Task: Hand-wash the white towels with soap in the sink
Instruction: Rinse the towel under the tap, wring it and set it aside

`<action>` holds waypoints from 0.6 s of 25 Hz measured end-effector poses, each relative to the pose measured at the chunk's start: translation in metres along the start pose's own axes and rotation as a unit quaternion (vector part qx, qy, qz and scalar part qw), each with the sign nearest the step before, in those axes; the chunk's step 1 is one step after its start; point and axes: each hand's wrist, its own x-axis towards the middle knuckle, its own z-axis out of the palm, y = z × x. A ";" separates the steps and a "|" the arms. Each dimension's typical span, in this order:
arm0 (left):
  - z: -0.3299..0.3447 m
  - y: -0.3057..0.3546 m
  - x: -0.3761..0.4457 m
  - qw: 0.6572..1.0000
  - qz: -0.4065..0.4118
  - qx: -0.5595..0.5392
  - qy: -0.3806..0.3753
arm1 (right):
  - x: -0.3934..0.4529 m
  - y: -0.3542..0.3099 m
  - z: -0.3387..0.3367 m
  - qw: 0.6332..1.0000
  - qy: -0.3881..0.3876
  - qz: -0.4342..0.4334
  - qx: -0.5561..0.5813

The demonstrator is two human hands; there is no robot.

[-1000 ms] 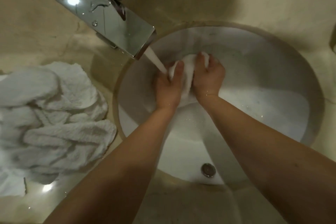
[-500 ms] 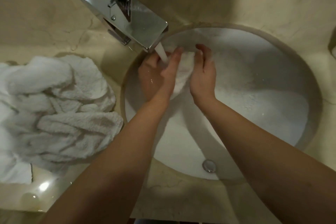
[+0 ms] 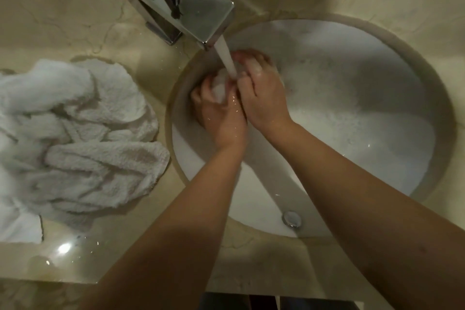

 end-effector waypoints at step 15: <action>0.002 0.022 0.012 0.984 0.040 -0.124 -0.126 | -0.007 0.026 -0.006 0.998 0.024 0.056 0.004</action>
